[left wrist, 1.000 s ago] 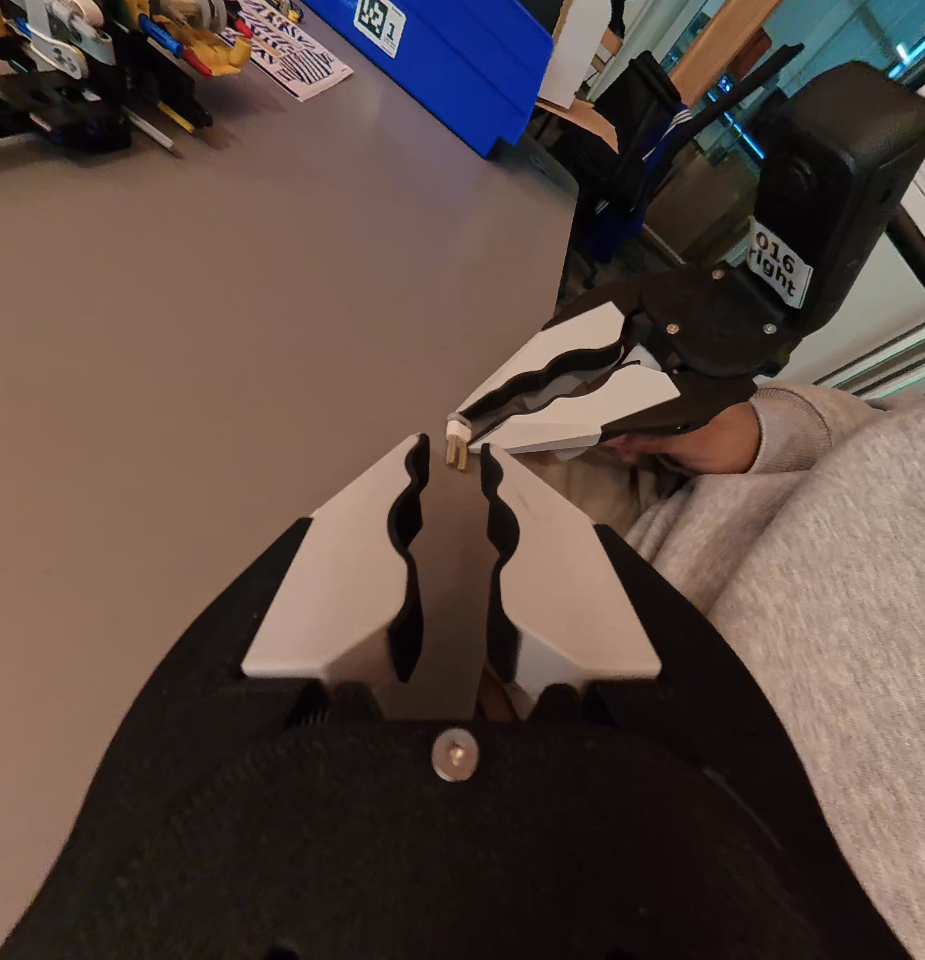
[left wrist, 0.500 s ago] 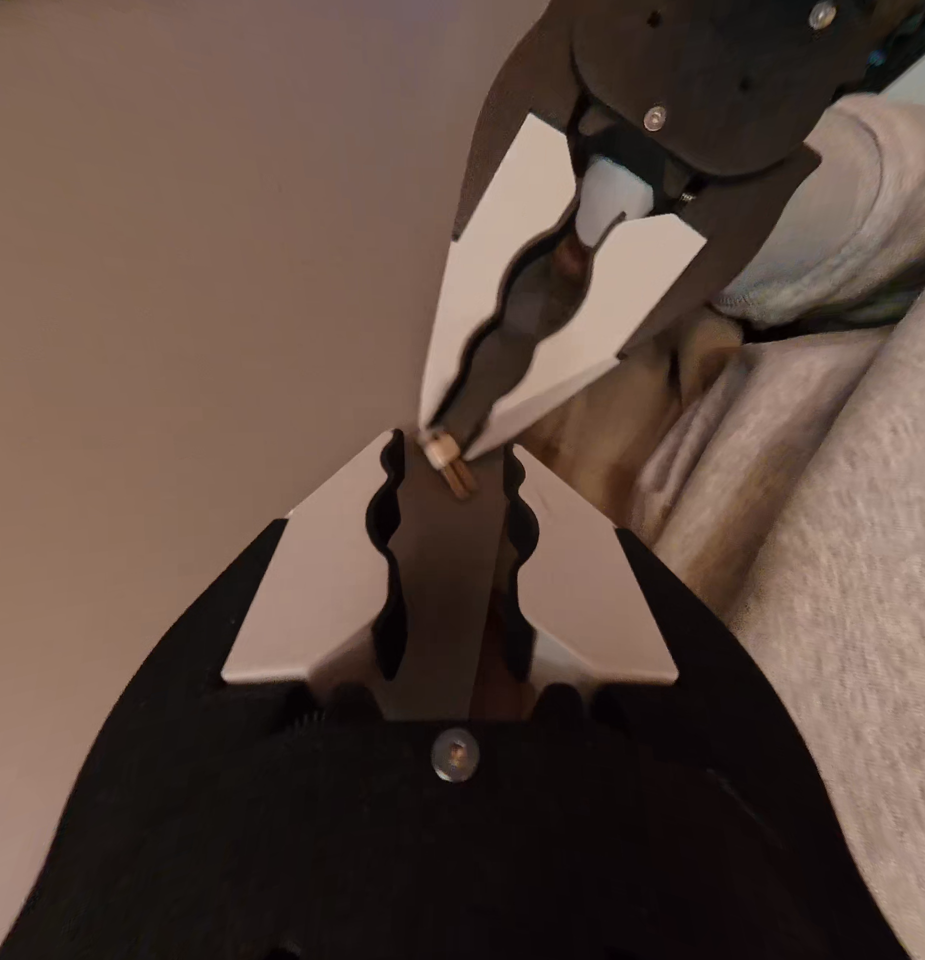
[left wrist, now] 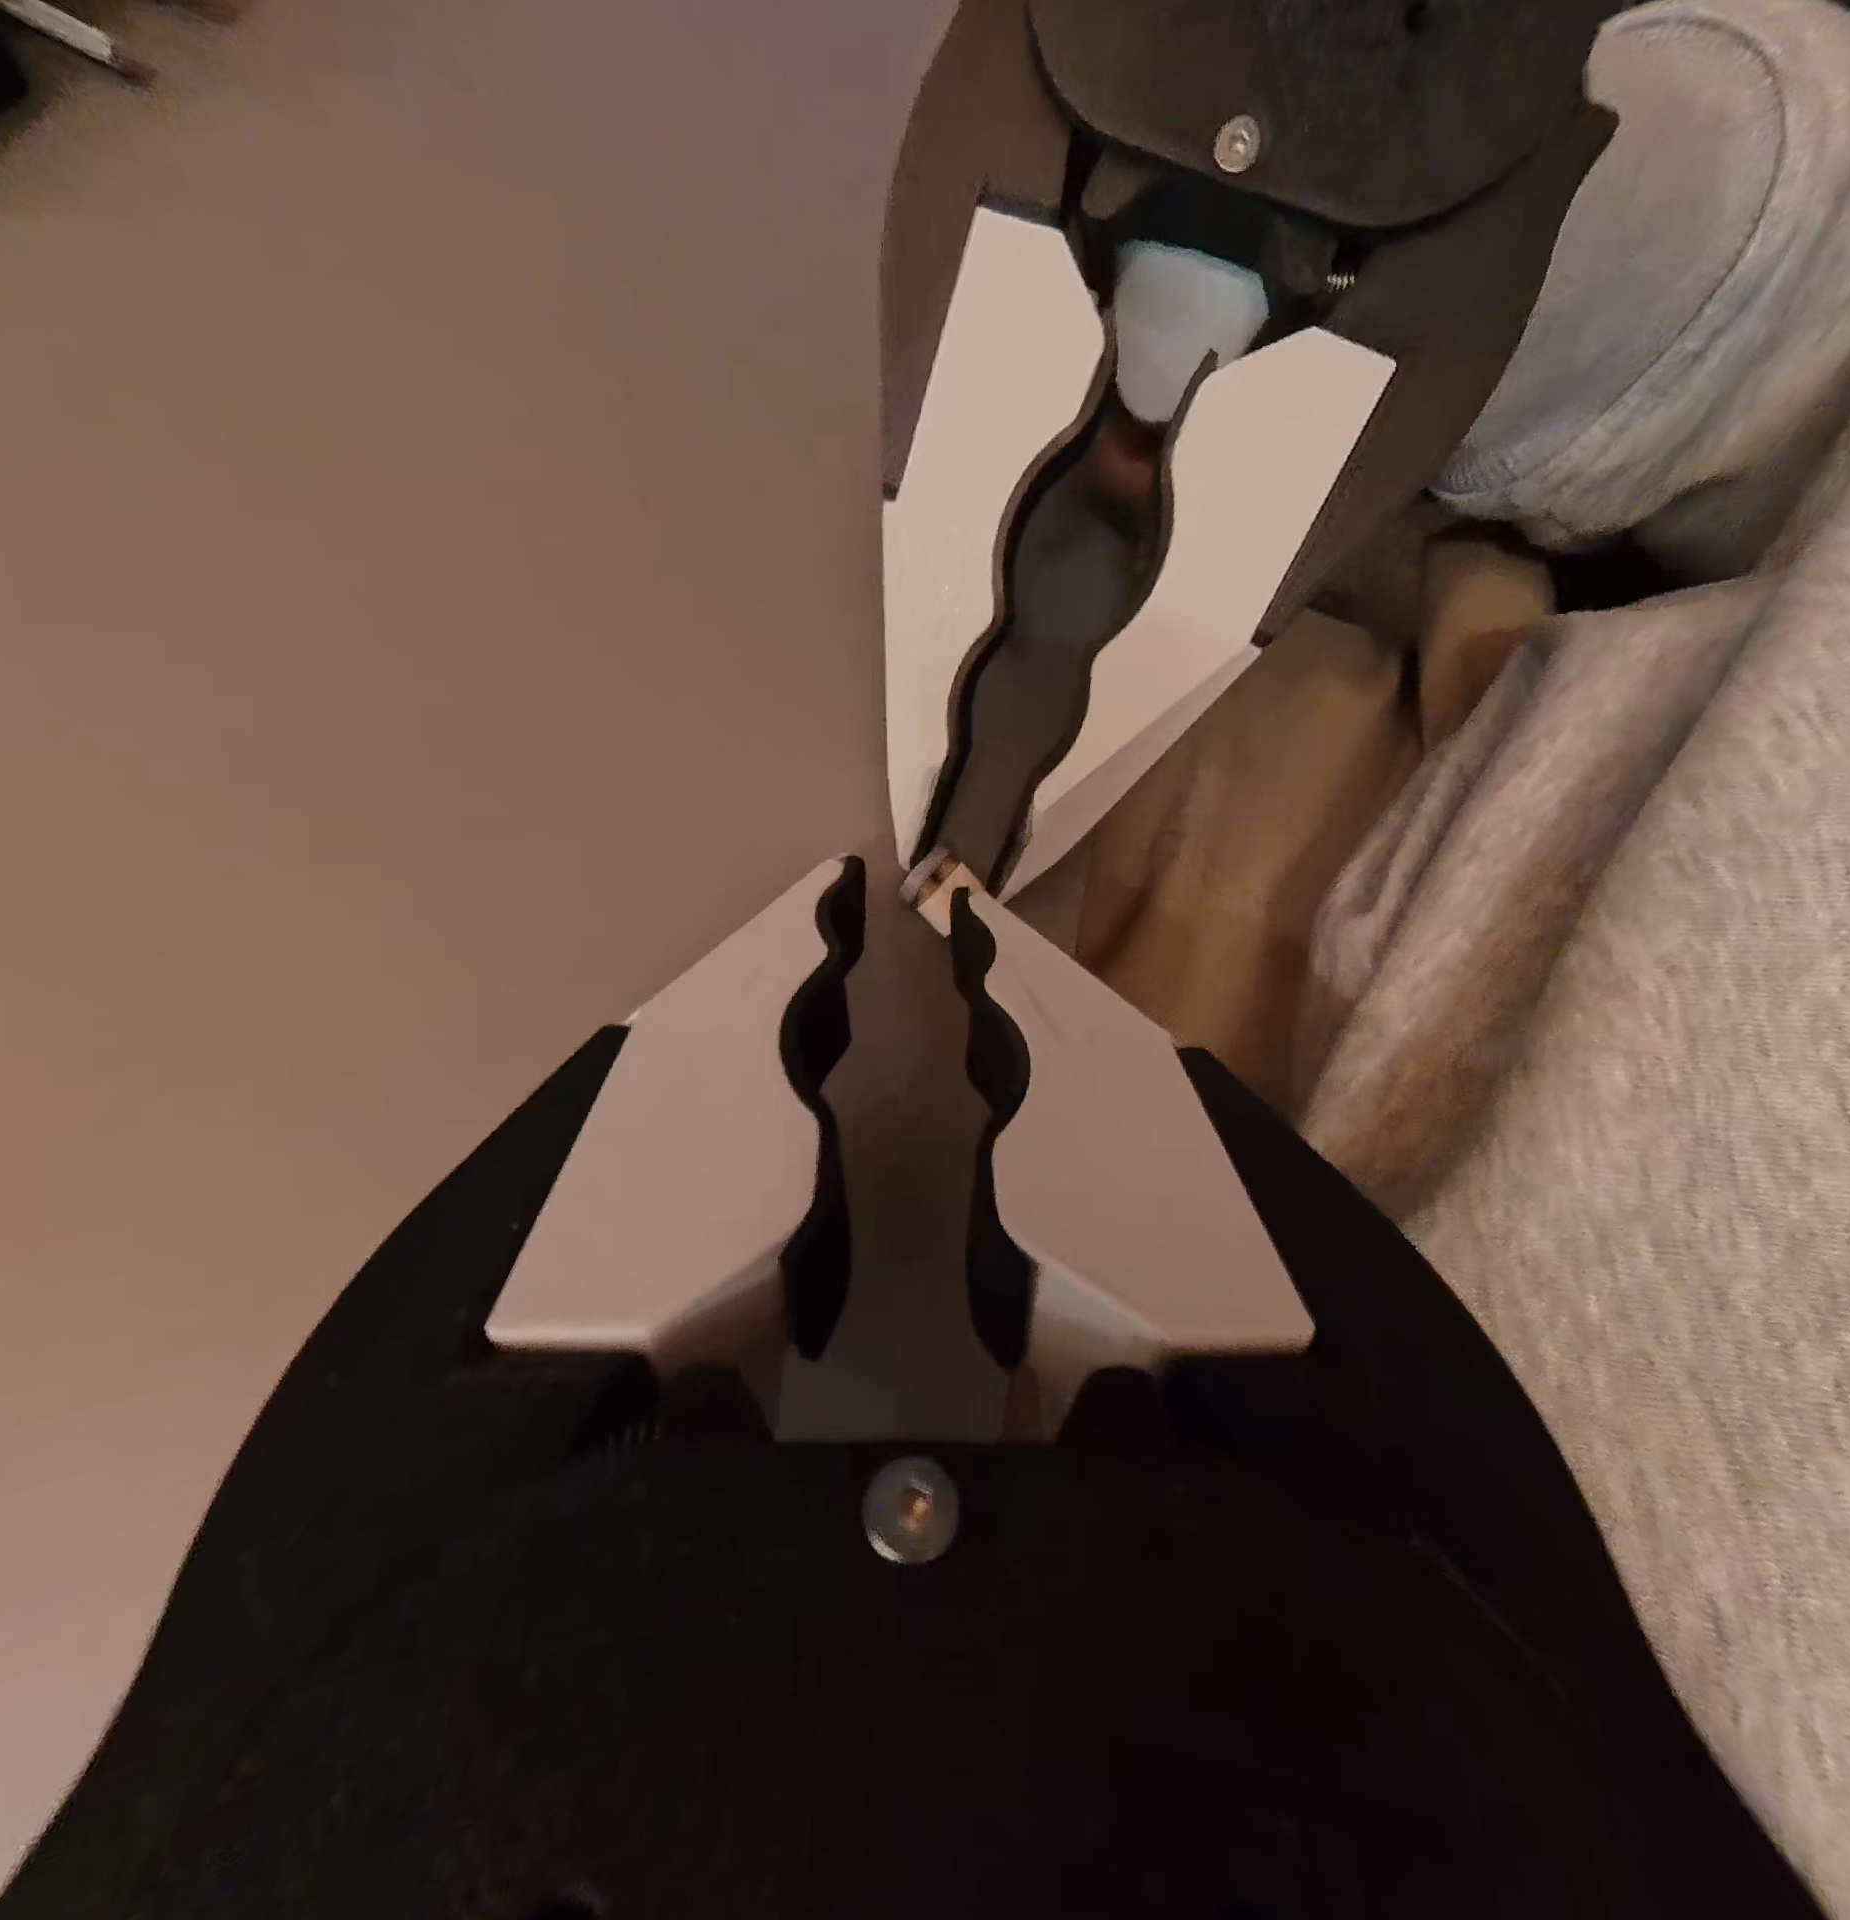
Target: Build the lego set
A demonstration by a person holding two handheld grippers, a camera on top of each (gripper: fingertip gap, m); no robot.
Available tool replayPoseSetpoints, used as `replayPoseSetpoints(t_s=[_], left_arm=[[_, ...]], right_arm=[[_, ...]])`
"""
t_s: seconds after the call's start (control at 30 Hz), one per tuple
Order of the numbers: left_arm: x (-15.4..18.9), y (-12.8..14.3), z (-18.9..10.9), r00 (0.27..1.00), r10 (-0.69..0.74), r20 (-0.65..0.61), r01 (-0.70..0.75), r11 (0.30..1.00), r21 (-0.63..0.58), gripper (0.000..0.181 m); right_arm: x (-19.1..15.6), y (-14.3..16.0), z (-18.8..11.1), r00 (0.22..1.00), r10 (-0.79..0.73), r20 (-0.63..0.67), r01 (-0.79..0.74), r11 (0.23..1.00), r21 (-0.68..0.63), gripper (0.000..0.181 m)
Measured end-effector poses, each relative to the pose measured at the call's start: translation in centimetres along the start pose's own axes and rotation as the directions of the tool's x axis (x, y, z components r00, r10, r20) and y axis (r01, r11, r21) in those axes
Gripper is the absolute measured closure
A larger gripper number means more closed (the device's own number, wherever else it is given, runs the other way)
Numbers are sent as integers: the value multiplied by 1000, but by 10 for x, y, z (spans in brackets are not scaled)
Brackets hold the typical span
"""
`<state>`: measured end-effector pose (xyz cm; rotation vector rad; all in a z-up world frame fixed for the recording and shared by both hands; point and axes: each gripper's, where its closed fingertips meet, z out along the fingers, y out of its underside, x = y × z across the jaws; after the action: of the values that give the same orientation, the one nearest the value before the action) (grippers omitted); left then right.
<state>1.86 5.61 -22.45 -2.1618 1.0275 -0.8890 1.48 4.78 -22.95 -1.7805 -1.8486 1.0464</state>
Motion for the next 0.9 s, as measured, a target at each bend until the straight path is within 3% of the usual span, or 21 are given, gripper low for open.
replayPoseSetpoints(t_s=[0.03, 0.3, 0.9], left_arm=[[1, 0, 0, 1000, 13, -1, -13, 1000, 0, 169], [6, 8, 3, 999, 30, -17, -30, 998, -47, 169], [6, 7, 3, 980, 192, 44, -189, 980, -60, 170]], right_arm=[[0, 0, 0, 1000, 2, 4, -2, 1000, -11, 168], [-2, 0, 3, 1000, 4, 16, -3, 996, -92, 168], [-2, 0, 3, 998, 17, 66, -9, 992, -124, 169]])
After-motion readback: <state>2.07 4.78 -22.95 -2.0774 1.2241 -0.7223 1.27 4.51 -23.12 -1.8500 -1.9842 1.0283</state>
